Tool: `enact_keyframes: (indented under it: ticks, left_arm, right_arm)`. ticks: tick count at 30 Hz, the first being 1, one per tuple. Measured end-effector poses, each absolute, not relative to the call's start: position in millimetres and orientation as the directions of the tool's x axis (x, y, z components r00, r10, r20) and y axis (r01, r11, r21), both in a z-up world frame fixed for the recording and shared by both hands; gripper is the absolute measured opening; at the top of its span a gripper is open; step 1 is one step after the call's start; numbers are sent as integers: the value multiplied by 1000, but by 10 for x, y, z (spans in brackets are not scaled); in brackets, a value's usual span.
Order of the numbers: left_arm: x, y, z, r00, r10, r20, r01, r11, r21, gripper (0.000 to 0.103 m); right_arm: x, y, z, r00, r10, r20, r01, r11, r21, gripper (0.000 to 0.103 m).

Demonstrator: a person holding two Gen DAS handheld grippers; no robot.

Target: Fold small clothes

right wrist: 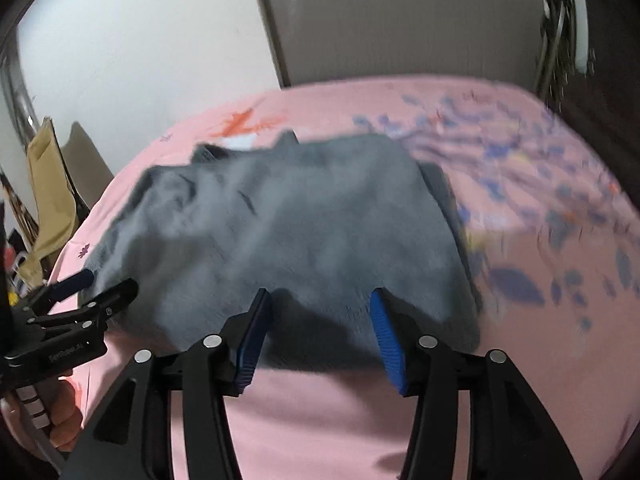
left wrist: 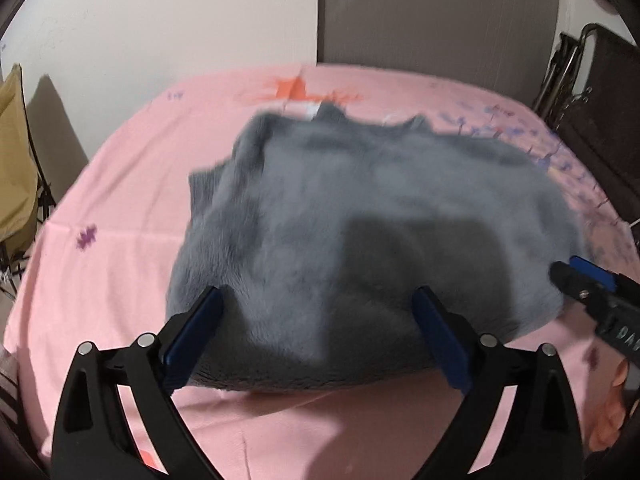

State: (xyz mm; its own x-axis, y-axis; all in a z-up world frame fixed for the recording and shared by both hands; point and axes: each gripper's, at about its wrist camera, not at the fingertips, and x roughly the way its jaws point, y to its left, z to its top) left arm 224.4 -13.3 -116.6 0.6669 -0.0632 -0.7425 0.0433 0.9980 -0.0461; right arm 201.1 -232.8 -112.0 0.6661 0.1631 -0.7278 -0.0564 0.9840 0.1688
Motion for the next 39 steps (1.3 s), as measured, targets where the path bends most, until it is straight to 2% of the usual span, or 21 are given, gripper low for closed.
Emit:
enact_keyframes:
  ticks: [4, 9, 18, 23, 25, 28, 30, 34, 39]
  left_arm:
    - [2210, -211, -1182, 680, -20, -733, 44, 999, 14, 96]
    - [2201, -133, -1153, 672, -52, -739, 38, 999, -36, 95]
    - [2237, -99, -997, 692, -62, -719, 29, 998, -58, 95]
    - [2358, -90, -1087, 675, -22, -737, 9, 1000, -22, 96]
    - [2401, -90, -1168, 667, -13, -745, 10, 1000, -9, 99]
    - [2378, -110, -1140, 675, -2, -738, 19, 1000, 14, 99]
    - [2341, -32, -1063, 686, -28, -727, 18, 1000, -22, 99]
    - [2358, 289, -961, 707, 31, -707, -82, 996, -39, 99]
    - [2644, 782, -1070, 644, 36, -764, -182, 977, -108, 98]
  right_arm:
    - [2023, -2312, -1146, 661, 161, -733, -68, 986, 155, 53]
    - [1989, -2282, -1073, 680, 155, -717, -57, 985, 160, 53]
    - [2033, -2006, -910, 707, 160, -689, -108, 987, 118, 54]
    - [2109, -1878, -1029, 684, 147, -714, -123, 989, 86, 62]
    - [2146, -1885, -1142, 667, 147, -730, -122, 989, 88, 65]
    - [2121, -1877, -1121, 671, 144, -727, -125, 989, 80, 65]
    - [2074, -1906, -1049, 686, 152, -712, -119, 988, 96, 65]
    - [1982, -1869, -949, 698, 192, -690, -141, 981, 130, 65]
    - [2058, -1538, -929, 686, 249, -684, -214, 967, 138, 65]
